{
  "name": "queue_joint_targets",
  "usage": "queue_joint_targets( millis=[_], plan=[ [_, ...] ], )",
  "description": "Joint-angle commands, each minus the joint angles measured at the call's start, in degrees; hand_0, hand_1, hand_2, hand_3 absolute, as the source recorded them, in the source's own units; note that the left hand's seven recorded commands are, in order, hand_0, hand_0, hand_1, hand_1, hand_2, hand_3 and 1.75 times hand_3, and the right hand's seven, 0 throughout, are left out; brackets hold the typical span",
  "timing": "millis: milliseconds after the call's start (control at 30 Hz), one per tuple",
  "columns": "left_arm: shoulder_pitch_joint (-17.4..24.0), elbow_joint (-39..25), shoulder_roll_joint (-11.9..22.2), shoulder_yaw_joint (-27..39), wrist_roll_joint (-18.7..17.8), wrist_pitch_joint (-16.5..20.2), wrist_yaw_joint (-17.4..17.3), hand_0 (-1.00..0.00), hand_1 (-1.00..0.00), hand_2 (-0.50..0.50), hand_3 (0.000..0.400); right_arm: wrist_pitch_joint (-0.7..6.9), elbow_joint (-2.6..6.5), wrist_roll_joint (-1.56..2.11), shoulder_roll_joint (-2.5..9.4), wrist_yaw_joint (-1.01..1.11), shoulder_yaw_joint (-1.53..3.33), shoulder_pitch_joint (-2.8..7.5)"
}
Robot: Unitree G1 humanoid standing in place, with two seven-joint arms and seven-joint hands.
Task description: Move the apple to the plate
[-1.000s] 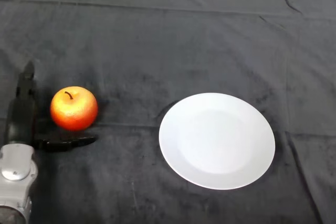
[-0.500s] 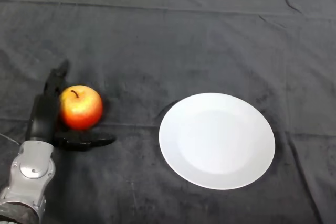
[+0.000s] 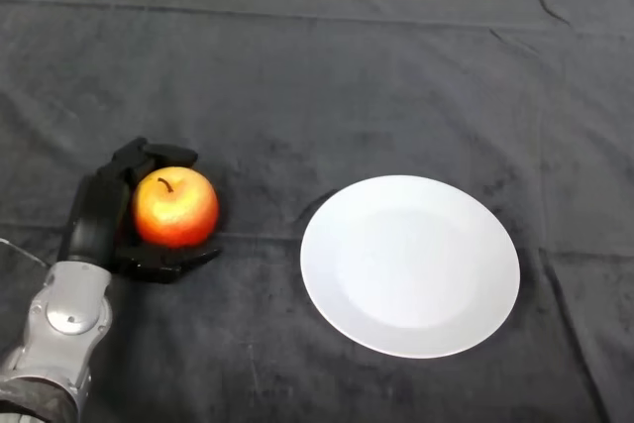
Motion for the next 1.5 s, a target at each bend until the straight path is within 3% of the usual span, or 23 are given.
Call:
queue_joint_targets(
  millis=[33,967,1500],
  plan=[
    [-1.94,-0.78,-0.21,-2.11,1.58,-0.82,-0.4,-1.0,-1.0,0.0,0.4,0.78,1.27,-0.8,2.19,0.8,1.0,3.93],
    [-9.86,-0.43,-5.48,-9.09,3.88,-3.69,3.03,-1.0,-1.0,0.0,0.4,0.67,1.51,-0.86,2.19,0.77,1.02,3.81],
    [-13.37,-0.19,-9.71,-18.43,5.57,-3.29,5.22,-1.0,-1.0,0.0,0.4,0.55,1.74,-0.9,2.18,0.74,1.05,3.7]
  ],
)
